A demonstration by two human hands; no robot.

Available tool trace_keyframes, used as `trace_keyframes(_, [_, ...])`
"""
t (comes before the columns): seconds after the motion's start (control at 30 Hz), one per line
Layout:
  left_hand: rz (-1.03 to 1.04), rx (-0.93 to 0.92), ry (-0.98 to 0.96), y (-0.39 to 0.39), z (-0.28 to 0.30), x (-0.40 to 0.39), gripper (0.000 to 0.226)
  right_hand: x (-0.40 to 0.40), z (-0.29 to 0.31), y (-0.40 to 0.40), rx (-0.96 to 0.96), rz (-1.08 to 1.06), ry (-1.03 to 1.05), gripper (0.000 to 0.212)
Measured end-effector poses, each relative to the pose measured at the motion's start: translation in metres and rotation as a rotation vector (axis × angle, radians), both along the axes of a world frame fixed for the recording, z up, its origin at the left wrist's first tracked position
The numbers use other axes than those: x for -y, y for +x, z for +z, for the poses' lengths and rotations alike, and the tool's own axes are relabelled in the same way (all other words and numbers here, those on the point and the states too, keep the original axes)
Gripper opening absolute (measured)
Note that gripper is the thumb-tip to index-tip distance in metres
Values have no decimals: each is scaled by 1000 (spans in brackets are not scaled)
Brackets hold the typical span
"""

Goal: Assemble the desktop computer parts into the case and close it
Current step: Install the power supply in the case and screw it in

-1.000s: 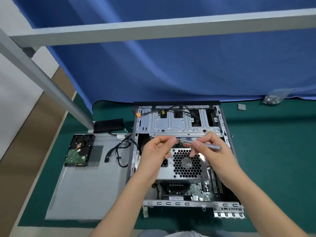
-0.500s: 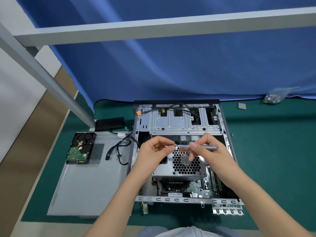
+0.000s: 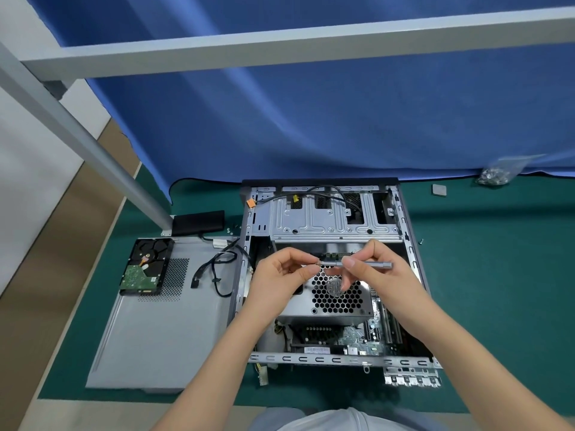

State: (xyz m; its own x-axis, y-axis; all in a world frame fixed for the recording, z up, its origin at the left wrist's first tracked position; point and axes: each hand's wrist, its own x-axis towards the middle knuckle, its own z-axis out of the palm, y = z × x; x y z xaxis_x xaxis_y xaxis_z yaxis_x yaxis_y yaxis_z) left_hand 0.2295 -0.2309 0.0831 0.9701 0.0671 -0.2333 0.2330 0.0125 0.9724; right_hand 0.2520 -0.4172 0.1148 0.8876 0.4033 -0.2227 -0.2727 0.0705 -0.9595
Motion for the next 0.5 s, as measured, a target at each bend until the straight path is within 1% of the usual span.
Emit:
trace_keyframes(0.23, [5, 6, 10, -1, 1, -1, 23, 1, -1, 1, -5, -2, -17, 22])
trace_keyframes(0.37, [35, 18, 65, 0, 3, -3, 27, 3, 3, 6, 46, -47, -219, 27])
trace_keyframes(0.5, [53, 54, 92, 1, 6, -3, 29, 1, 9, 14, 153, -50, -438, 21])
